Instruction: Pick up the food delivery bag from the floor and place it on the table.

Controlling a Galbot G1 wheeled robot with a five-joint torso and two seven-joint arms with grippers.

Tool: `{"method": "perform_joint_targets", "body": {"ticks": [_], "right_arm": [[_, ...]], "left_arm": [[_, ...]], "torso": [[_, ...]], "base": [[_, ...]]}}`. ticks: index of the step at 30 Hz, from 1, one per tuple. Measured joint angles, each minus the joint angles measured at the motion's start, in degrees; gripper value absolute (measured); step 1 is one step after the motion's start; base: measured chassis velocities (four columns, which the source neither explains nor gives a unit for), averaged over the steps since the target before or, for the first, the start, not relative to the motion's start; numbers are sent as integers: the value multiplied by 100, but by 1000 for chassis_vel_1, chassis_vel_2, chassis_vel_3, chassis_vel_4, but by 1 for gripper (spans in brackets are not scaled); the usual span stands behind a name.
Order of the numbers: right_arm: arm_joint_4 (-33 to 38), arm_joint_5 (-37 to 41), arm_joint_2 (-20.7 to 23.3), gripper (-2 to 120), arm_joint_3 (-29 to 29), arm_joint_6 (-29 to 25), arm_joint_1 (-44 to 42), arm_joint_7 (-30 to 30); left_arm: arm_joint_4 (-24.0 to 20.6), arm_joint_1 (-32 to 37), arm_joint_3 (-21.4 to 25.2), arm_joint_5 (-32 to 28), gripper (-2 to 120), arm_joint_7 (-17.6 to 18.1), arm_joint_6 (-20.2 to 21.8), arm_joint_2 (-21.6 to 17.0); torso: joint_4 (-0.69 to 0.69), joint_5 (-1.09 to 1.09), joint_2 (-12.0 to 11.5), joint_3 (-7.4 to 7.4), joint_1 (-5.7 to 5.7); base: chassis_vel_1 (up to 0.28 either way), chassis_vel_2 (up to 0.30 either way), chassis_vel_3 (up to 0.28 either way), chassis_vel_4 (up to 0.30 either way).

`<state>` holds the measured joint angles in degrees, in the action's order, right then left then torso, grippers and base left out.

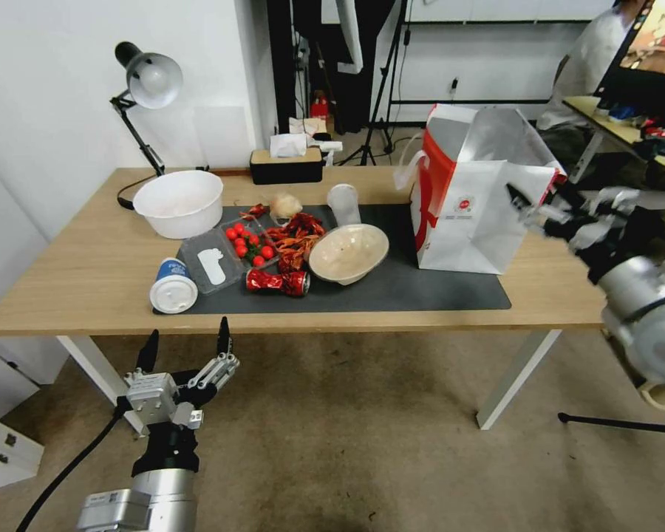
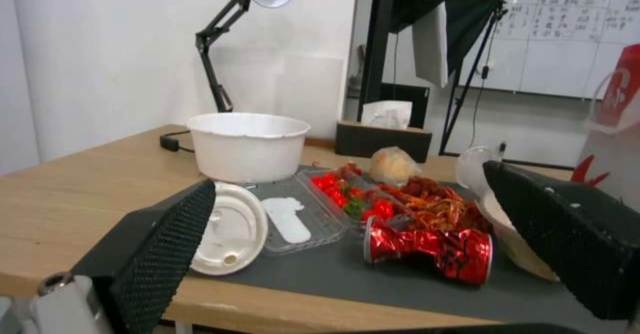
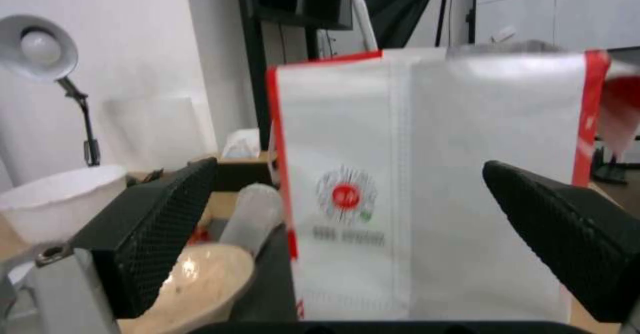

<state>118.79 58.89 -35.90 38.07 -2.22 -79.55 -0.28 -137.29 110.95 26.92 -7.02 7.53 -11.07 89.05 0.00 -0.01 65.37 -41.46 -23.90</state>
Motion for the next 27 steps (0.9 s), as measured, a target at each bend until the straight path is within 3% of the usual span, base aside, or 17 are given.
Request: {"method": "perform_joint_targets", "body": {"ticks": [5,10,18,27], "right_arm": [[165,-471,-298,100,32,-435,-622,-34],[372,-1401,-876,100,-63,-1030,-1465,13],[240,-2257,-1547,100,-302,-1633,-2083,17],[-18,-2450,-1932,100,-477,-1751,-2234,-171]], "left_arm": [[88,-52,39,13,100,2,0,-34],[251,-128,86,76,100,34,33,-73],[559,-279,61,144,100,10,44,-139],[936,-367,26,193,100,-20,13,-185]], "torso": [[1,0,0,0,0],[0,0,0,0,0],[1,0,0,0,0],[1,1,0,0,0]], "base": [[0,0,0,0],[0,0,0,0],[0,0,0,0],[0,0,0,0]]}}
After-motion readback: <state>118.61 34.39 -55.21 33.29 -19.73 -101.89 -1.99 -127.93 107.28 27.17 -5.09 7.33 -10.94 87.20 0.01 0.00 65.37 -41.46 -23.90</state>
